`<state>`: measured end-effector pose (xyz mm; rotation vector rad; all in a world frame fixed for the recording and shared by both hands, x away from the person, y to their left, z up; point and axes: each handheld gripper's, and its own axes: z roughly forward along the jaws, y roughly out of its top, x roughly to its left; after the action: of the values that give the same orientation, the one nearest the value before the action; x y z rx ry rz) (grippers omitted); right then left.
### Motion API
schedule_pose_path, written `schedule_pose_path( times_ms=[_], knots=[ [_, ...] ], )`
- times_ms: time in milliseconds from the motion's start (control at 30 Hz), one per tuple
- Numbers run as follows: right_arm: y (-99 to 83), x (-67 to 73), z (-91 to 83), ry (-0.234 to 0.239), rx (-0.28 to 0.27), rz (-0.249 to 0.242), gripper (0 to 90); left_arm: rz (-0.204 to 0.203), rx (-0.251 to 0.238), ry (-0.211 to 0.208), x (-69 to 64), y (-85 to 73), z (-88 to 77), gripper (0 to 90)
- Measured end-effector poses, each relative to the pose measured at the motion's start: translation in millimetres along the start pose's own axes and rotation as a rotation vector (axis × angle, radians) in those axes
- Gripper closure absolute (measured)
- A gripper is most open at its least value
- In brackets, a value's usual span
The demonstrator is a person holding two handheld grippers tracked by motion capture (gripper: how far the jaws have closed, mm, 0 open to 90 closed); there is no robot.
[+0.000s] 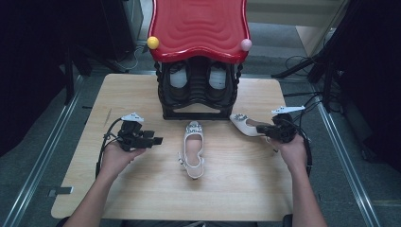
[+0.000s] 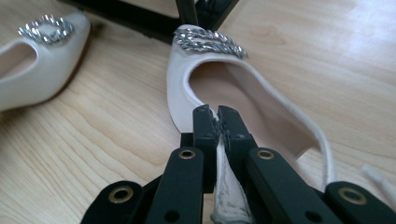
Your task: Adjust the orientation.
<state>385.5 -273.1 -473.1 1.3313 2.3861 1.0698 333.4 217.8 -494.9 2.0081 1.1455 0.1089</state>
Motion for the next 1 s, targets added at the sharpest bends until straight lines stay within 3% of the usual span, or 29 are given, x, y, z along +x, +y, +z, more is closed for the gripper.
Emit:
schedule_pose_path(
  times_ms=[67, 200, 467, 567, 733, 1000],
  knots=[
    [0.8, 2.8, -4.1, 0.003, -0.020, 0.005, 88.6, 0.003, 0.005, -0.006, 0.0, 1.1, 1.2, 44.4],
    [1.5, 9.6, -9.2, 0.057, -0.037, 0.032, 88.7, 0.009, 0.006, -0.010, -0.7, 2.9, 4.1, 44.4],
    [7.4, 33.5, -8.5, 0.100, -0.056, 0.033, 88.8, 0.011, 0.004, -0.026, -1.7, 6.4, 7.5, 44.4],
    [10.1, 44.3, -2.5, 0.098, -0.053, 0.021, 88.7, 0.016, 0.013, -0.025, -2.4, 6.5, 8.8, 44.4],
    [14.1, 60.7, 12.7, 0.055, -0.054, -0.016, 88.6, 0.012, 0.010, -0.022, -2.5, 5.9, 7.8, 44.4],
    [9.6, 76.7, 20.5, 0.054, -0.011, -0.009, 88.4, 0.011, 0.009, -0.025, -2.2, 5.2, 6.9, 44.4]
  ],
)
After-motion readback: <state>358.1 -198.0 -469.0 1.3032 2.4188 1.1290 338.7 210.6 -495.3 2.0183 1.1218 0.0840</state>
